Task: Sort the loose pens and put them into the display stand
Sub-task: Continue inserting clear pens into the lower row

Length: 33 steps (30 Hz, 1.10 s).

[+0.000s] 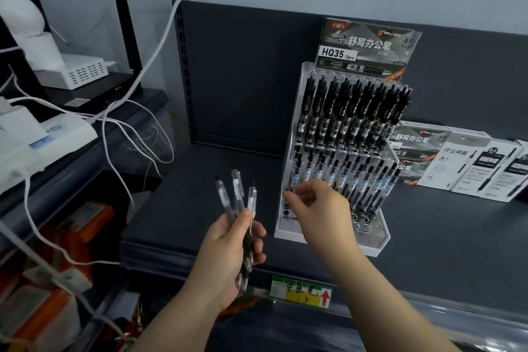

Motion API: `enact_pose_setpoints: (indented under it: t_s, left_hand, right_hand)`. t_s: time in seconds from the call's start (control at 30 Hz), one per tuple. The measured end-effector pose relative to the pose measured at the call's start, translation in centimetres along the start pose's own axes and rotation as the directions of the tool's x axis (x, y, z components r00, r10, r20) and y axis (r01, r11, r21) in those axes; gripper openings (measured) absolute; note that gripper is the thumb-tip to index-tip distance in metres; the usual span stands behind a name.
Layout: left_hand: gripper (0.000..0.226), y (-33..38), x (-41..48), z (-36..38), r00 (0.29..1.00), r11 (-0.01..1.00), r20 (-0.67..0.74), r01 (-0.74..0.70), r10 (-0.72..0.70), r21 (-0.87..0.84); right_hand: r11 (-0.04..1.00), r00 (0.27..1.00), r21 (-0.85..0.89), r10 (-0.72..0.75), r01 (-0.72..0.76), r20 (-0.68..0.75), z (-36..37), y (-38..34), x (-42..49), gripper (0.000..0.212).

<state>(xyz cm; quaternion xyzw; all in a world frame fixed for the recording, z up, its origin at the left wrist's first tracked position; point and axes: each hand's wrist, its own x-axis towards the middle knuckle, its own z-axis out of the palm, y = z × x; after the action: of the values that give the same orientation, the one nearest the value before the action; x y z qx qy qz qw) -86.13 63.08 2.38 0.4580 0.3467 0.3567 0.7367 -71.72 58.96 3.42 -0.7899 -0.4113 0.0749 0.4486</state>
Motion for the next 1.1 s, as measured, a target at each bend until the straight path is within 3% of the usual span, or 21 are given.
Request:
enact_pose_setpoints:
  t_s: [0.1,0.2,0.3,0.43,0.63,0.73,0.87,0.97,1.1]
  left_hand:
    - [0.024,-0.1,-0.1,0.3,0.998,1.000,0.053,-0.015,0.014,0.015]
    - [0.026,-0.2,-0.3,0.7,0.994,0.999,0.102,-0.029,0.026,0.028]
    - [0.026,-0.3,-0.4,0.9,0.993,1.000,0.121,-0.011,0.010,0.009]
    - [0.025,-0.3,0.0,0.9,0.991,0.999,0.129,-0.021,0.016,0.036]
    - [0.021,-0.4,0.1,1.6,0.989,0.995,0.143,-0.054,0.042,0.079]
    - [0.021,-0.2,0.4,1.7,0.991,0.995,0.128,-0.056,0.046,0.078]
    - [0.017,-0.3,1.2,1.4,0.998,0.999,0.047,-0.030,0.029,0.030]
    - [0.015,-0.4,1.6,1.2,1.000,0.999,0.011,-0.023,0.023,0.029]
    - [0.014,-0.4,1.5,1.4,0.999,0.998,0.028,-0.032,0.030,0.051]
  right_hand:
    - [0.973,0.966,0.224,-0.007,-0.053,0.257,-0.3,-1.2,-1.9,0.013]
    - [0.851,0.883,0.486,-0.057,-0.201,0.465,-0.4,-1.9,-2.9,0.016]
    - [0.752,0.883,0.582,0.001,-0.311,0.469,-0.2,-1.2,-2.4,0.013]
    - [0.716,0.885,0.600,0.052,-0.356,0.463,0.0,-0.3,-2.2,0.018]
    - [0.836,0.941,0.483,0.109,-0.261,0.320,-0.3,-0.4,-2.2,0.017]
    - [0.842,0.953,0.481,0.114,-0.243,0.282,-1.3,-0.6,-1.9,0.013]
    - [0.881,0.991,0.454,0.129,-0.134,0.041,-3.4,-0.8,-0.7,0.010]
    - [0.946,0.988,0.322,0.070,-0.023,-0.137,-4.1,-0.3,0.5,0.015]
    - [0.997,0.990,0.078,-0.018,0.029,-0.137,-2.9,0.7,1.0,0.018]
